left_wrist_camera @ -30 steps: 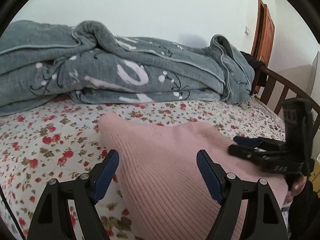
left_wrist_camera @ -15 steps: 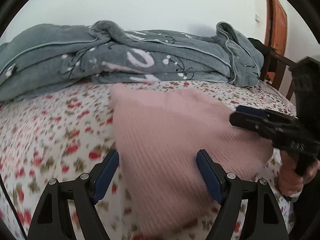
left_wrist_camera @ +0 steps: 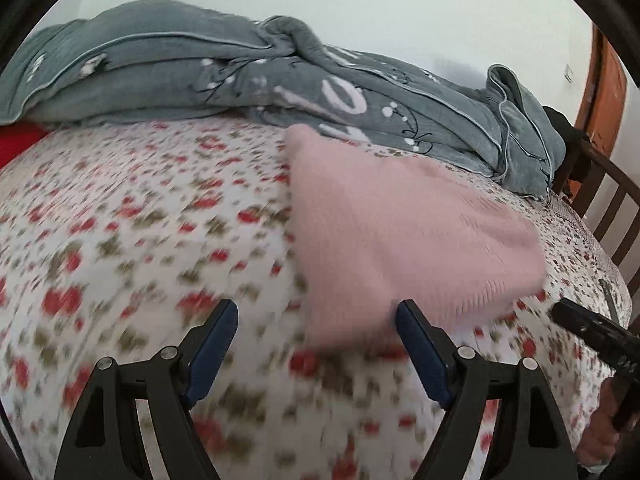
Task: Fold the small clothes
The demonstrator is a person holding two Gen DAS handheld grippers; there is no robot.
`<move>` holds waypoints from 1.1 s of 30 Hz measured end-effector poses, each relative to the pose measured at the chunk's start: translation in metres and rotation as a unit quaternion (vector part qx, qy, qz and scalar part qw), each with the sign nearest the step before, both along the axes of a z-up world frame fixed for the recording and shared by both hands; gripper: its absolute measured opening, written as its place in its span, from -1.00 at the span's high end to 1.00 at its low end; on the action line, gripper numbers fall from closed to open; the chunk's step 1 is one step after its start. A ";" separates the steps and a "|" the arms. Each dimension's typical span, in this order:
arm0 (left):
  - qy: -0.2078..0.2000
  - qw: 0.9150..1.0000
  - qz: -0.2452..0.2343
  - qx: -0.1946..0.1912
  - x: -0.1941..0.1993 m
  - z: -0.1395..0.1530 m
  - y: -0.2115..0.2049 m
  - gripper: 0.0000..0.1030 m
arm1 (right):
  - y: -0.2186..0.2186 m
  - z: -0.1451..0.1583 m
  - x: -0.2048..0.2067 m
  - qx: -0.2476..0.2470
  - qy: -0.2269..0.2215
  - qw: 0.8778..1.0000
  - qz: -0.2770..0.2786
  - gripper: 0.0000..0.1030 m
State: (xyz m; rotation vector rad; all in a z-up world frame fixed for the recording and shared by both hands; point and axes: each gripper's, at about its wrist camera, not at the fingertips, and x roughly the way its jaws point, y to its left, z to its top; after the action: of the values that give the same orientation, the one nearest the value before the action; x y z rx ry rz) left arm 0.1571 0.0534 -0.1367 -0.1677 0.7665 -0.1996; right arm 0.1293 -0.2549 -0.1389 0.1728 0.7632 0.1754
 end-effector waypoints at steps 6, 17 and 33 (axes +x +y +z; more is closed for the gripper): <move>-0.026 0.999 0.026 0.013 -0.050 0.054 0.002 -0.48 | -0.003 0.055 -0.051 -0.040 -0.007 0.998 -0.046 -0.16; -0.081 0.993 0.067 0.059 -0.130 0.162 -0.016 -0.65 | 0.018 0.151 -0.124 -0.062 -0.045 0.995 -0.070 -0.95; -0.109 0.989 0.061 0.078 -0.172 0.195 -0.043 -0.67 | 0.016 0.189 -0.169 -0.080 -0.084 0.990 -0.084 -1.00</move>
State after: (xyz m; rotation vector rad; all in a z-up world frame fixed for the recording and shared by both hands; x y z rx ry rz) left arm -0.0148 0.0101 0.0578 -0.0429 0.5492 -0.0391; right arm -0.0398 -0.2393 0.0504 0.0668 0.5882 -0.0309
